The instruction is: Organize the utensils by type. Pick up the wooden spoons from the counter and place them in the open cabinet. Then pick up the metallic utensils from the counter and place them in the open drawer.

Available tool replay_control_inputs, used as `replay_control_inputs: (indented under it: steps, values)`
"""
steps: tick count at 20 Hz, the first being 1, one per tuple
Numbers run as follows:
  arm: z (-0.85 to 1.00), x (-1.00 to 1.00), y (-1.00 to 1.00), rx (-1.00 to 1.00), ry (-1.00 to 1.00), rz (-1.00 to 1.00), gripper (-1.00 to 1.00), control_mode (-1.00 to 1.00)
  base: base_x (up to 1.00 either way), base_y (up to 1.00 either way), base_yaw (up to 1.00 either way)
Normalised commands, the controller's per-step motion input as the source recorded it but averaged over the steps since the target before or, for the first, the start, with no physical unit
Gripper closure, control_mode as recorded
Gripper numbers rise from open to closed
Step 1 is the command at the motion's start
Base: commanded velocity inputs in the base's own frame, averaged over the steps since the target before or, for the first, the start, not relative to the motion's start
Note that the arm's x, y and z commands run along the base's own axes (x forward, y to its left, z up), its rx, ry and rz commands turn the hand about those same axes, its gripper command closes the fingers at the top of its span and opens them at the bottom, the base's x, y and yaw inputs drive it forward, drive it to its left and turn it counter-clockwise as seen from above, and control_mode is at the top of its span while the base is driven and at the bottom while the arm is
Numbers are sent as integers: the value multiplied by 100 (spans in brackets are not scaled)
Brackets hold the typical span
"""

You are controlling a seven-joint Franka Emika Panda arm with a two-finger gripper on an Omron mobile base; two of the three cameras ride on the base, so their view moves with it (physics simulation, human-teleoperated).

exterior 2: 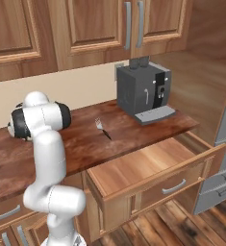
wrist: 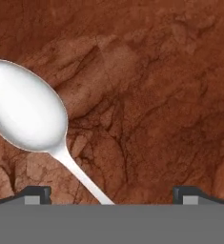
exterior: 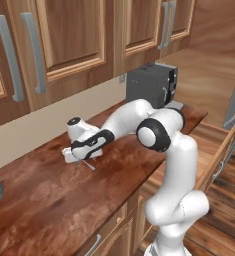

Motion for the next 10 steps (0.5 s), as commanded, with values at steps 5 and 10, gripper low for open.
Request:
replay_control_inputs:
  steps: [5, 10]
  values:
    - [-22, 34, 12, 0, 0, 0, -100, -100, 0, 0, 0]
    - [-26, 29, 10, 0, 0, 1, -100, -100, 0, 0, 0]
